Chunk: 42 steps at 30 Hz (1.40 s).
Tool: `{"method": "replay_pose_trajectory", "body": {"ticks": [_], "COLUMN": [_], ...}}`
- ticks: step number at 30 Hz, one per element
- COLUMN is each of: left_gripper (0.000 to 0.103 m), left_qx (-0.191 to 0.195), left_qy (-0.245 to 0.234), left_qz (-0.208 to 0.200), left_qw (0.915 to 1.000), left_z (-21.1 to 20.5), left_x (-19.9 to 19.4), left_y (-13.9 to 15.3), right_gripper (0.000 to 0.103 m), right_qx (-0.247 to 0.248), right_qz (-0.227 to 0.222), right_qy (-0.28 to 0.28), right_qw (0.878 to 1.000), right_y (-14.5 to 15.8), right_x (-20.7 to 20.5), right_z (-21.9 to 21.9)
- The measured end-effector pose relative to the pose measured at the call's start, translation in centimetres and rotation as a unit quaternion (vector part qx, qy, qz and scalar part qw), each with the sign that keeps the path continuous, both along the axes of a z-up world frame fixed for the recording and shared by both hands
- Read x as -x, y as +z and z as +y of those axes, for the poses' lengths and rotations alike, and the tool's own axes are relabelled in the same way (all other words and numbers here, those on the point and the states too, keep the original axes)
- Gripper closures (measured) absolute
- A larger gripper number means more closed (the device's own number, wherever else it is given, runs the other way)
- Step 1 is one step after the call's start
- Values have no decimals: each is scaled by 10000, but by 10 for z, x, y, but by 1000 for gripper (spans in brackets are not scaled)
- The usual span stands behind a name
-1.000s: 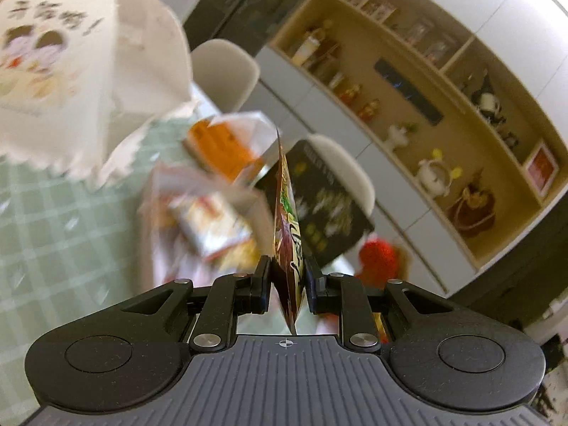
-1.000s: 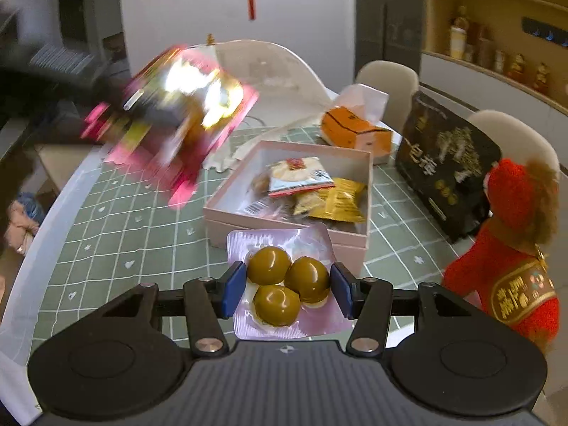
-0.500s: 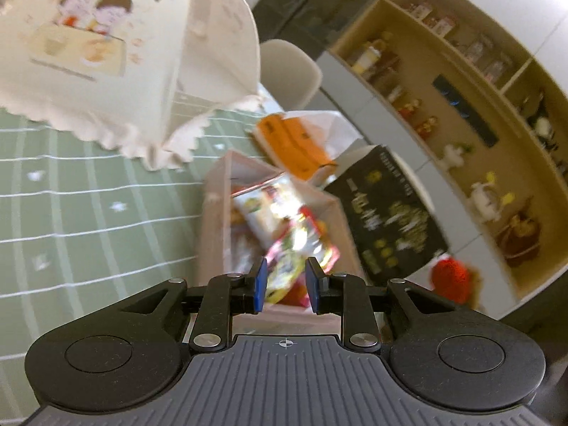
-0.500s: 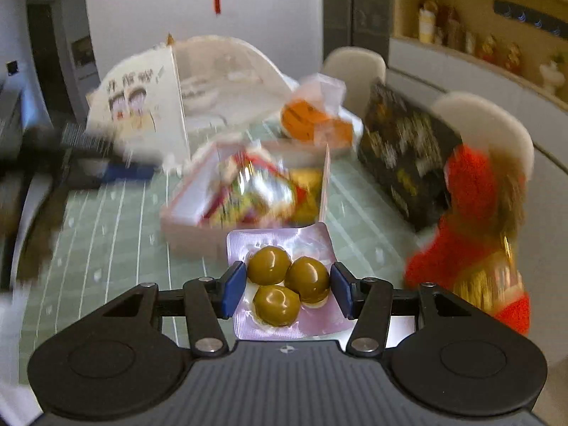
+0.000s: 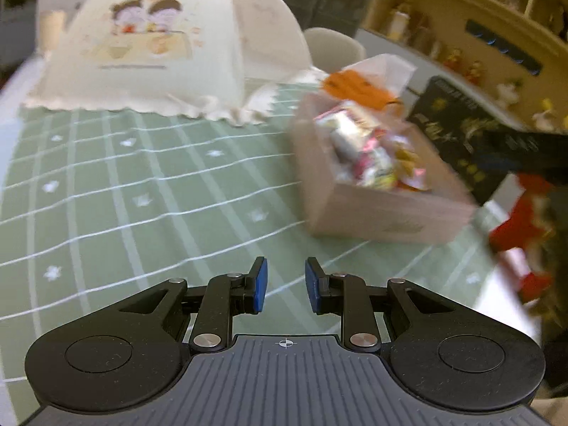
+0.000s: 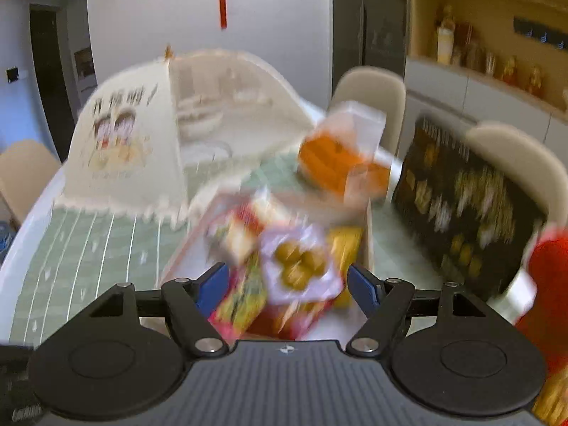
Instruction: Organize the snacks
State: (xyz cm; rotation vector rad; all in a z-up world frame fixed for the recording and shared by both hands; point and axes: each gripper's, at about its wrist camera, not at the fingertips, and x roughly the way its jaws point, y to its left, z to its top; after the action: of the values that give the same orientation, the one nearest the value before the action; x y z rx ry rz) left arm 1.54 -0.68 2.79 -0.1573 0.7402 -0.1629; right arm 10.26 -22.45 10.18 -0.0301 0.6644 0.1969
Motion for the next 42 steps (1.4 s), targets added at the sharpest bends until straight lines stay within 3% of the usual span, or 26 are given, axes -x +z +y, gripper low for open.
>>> {"method": "replay_pose_trajectory", "body": {"ticks": [2, 4, 8, 9, 11, 15, 17, 26, 42], "left_gripper": [76, 76, 73, 73, 72, 72, 72, 72, 72], "left_qx": [-336, -388, -731, -831, -1005, -980, -1022, -1083, -1052], "left_qy": [93, 21, -322, -361, -408, -408, -454, -539, -545], "left_qz": [-156, -129, -512, -594, -687, -676, -682, -721, -712], "left_qw": [9993, 9992, 9955, 9941, 9917, 9921, 9914, 9900, 9904], "left_z": [1, 0, -14, -18, -23, -30, -35, -44, -44], "left_x": [6, 7, 16, 18, 20, 10, 4, -2, -2], "left_y": [-13, -24, -34, -35, -37, -36, -37, -38, -38], "right_gripper": [29, 28, 27, 26, 24, 4, 0, 0, 0], "right_qx": [39, 52, -58, -23, 209, 167, 154, 117, 118], "right_qz": [124, 296, 942, 797, 628, 439, 362, 19, 22], "right_qy": [-80, -160, -100, -117, -216, -569, -753, -916, -925], "right_qw": [9999, 9994, 9955, 9967, 9976, 9973, 9964, 9957, 9956], "right_y": [-20, -43, -87, -92, -97, -107, -111, -116, -115], "right_x": [18, 36, 48, 52, 59, 64, 65, 63, 59], "right_z": [9, 18, 31, 33, 38, 34, 34, 28, 28]}}
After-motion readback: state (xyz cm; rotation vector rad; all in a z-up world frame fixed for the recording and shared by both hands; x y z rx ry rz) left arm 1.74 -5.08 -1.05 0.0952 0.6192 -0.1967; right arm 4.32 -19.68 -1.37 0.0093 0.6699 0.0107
